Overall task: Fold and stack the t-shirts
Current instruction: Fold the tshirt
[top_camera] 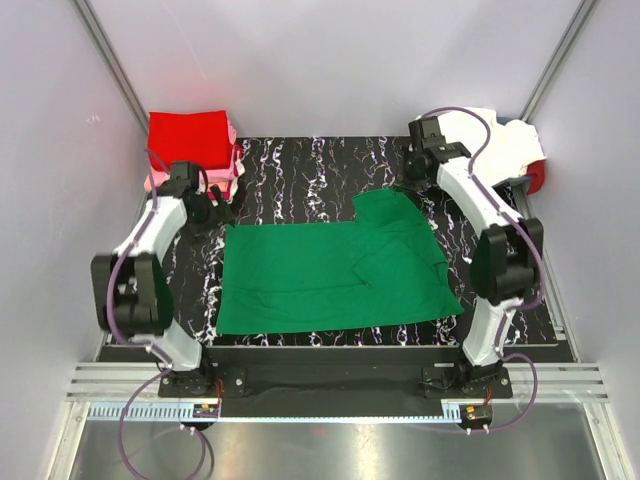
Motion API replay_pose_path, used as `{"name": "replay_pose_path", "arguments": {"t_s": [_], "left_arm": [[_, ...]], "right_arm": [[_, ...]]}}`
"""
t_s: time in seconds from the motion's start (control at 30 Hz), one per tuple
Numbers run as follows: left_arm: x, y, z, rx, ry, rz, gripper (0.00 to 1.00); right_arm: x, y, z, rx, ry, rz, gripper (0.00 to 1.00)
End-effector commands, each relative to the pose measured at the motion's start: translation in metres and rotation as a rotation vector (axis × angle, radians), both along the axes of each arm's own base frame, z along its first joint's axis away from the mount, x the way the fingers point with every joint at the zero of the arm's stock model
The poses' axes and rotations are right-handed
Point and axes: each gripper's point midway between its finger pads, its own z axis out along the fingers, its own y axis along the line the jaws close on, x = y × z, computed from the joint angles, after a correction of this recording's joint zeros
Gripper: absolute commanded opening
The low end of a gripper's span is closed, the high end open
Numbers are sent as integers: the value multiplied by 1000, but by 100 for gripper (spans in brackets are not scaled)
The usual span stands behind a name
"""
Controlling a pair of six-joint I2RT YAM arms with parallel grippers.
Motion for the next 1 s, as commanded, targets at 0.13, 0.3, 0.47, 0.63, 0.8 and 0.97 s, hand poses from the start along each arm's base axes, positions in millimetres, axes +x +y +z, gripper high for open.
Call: {"name": "replay_pose_path", "arguments": {"t_s": [0.13, 0.3, 0.47, 0.63, 0.8, 0.97], "left_arm": [[55, 0, -53, -5, 61, 63, 80], [68, 1, -66, 4, 64, 70, 76], [75, 8, -70, 37, 45, 87, 71], [80, 8, -77, 42, 44, 81, 65], [85, 2, -87, 19, 48, 75, 54], [88, 3, -92, 36, 56, 80, 51]], "right_arm": [[-30, 14, 31, 107, -71, 46, 0], [-42, 11, 37, 109, -86, 54, 0], [-49, 13, 36, 127, -85, 54, 0], [-49, 14, 36, 135, -84, 59, 0], [-50, 14, 32, 134, -74, 58, 0], [-53, 12, 29, 125, -69, 59, 0]]}}
